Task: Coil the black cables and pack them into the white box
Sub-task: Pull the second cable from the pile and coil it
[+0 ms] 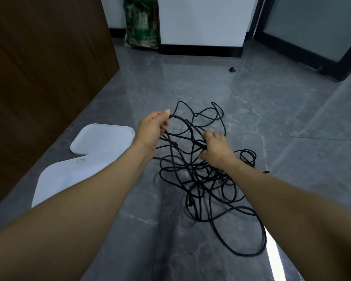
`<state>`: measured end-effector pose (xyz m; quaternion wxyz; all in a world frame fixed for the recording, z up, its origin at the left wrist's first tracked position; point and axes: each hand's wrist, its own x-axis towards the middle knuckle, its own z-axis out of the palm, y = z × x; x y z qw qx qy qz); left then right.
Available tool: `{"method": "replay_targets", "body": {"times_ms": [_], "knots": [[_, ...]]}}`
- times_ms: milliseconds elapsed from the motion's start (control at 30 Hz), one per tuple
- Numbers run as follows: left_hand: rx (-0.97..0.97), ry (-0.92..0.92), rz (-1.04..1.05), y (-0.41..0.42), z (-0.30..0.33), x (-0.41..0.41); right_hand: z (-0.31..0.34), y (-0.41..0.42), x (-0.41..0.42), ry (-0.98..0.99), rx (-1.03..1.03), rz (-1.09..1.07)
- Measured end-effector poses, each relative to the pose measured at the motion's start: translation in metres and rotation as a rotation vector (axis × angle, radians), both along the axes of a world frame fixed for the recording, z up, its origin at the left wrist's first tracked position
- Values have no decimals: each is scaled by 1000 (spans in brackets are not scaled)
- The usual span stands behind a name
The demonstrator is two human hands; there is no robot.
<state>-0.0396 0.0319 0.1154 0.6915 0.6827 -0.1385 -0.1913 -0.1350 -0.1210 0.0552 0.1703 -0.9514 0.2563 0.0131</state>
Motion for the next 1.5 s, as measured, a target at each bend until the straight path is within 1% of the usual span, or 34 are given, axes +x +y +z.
{"method": "replay_targets", "body": {"times_ms": [100, 167, 233, 300, 367, 433, 533, 600, 733, 933, 1000, 1067, 1133, 1200, 1233, 1267, 1367, 1400, 1433, 1467, 1500], "knots": [[-26, 49, 29, 3, -2, 1, -5, 4, 1, -43, -91, 15], [14, -7, 22, 6, -3, 3, -3, 0, 3, -40, -80, -15], [136, -121, 6, 9, -6, 7, 0, -9, 1, -27, -46, -54], [349, -285, -10, 14, -10, 11, 6, -22, -6, -64, 8, -125], [561, -423, -24, 18, -18, 13, 13, -35, -17, -142, 114, -235], [686, -496, -22, 19, -23, 13, 20, -45, -27, -231, 261, -331], [720, -563, -10, 11, -23, 8, 26, -50, -32, -376, 505, -424], [730, -592, -32, 3, -23, 2, 31, -50, -33, -454, 617, -450], [827, -668, -44, -10, -28, -5, 40, -48, -39, -520, 828, -460], [768, -677, -58, -19, -33, -6, 46, -48, -48, -530, 972, -497], [762, -628, -65, -23, -34, -6, 48, -46, -50, -513, 1019, -467], [862, -548, -135, -30, -33, -11, 49, -44, -50, -498, 1071, -439], [1104, -511, -226, -36, -32, -19, 49, -41, -50, -491, 1111, -419], [1314, -583, -258, -39, -28, -27, 48, -40, -48, -483, 1111, -390], [1360, -617, -276, -41, -27, -30, 48, -39, -47, -476, 1102, -378], [1363, -610, -304, -43, -26, -31, 47, -39, -47, -468, 1090, -368], [1273, -423, -409, -50, -32, -28, 45, -40, -44, -453, 1037, -350], [1263, -396, -407, -51, -32, -27, 44, -40, -44, -452, 1016, -349], [1286, -420, -382, -53, -30, -27, 44, -40, -43, -448, 1000, -344], [1326, -509, -345, -54, -28, -29, 43, -40, -43, -443, 992, -335], [1337, -638, -309, -56, -24, -31, 43, -39, -43, -438, 990, -322]]}}
